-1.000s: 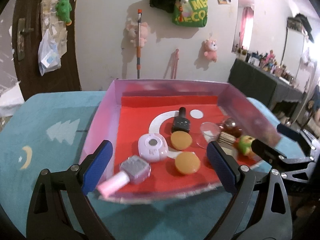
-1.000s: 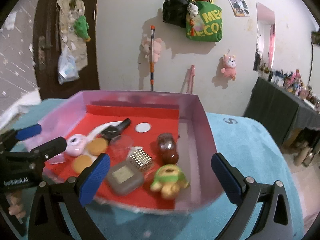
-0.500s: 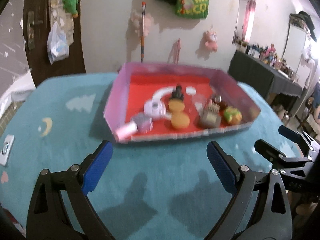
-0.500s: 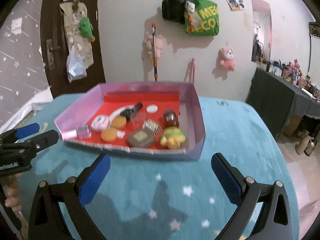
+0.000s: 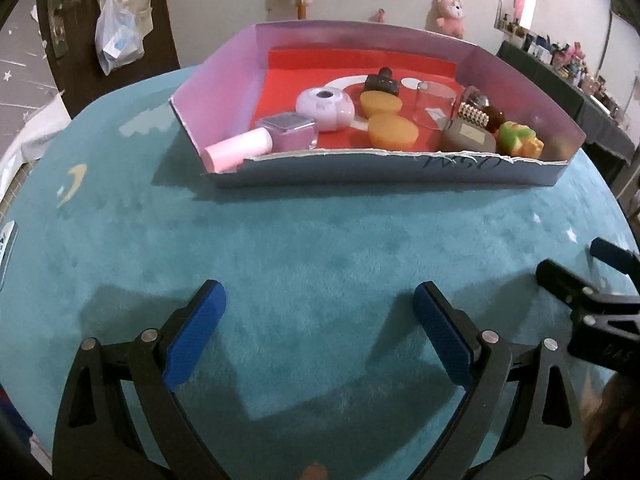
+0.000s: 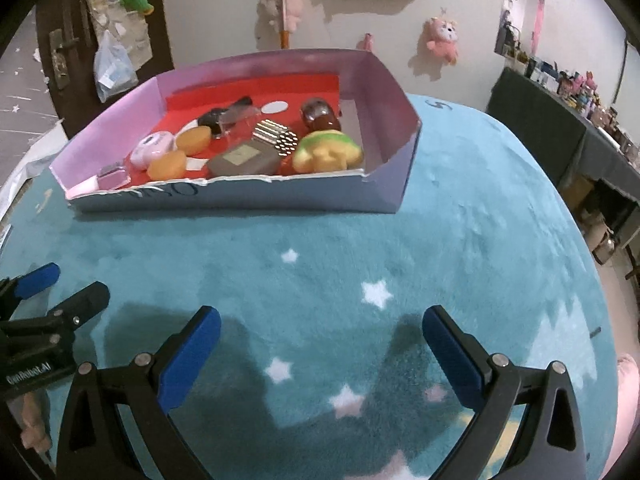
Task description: Organize rigid objects
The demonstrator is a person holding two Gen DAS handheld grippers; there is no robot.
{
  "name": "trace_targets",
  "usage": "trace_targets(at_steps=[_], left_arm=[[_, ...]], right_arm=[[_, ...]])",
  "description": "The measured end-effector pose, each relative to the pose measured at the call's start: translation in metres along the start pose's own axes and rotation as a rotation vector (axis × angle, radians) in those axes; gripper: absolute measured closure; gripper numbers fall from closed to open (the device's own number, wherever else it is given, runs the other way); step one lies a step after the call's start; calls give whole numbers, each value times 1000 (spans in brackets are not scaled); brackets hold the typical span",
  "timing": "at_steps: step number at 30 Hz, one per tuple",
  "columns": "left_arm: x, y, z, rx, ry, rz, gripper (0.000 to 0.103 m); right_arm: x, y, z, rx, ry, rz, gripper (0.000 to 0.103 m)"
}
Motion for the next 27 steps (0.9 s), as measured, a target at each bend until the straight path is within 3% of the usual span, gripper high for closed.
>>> trace_targets(at_steps=[5, 27], left_arm=[[3, 1, -2, -4, 4, -4, 0], [4, 0, -4, 3, -1, 3, 0]], right_arm=[[-1, -3, -3, -1, 25, -11, 0], [0, -1, -2, -24, 25, -13, 0]])
Point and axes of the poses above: each gripper's, at about its wrist camera, not at the fingertips, and z roughly against the way its jaws point, y to its left, x to its top, the point moved 4 cm from there along -z, roughly the way its jaws point, and after that the axes turned 11 degrees about -z, right-handed, at the moved point
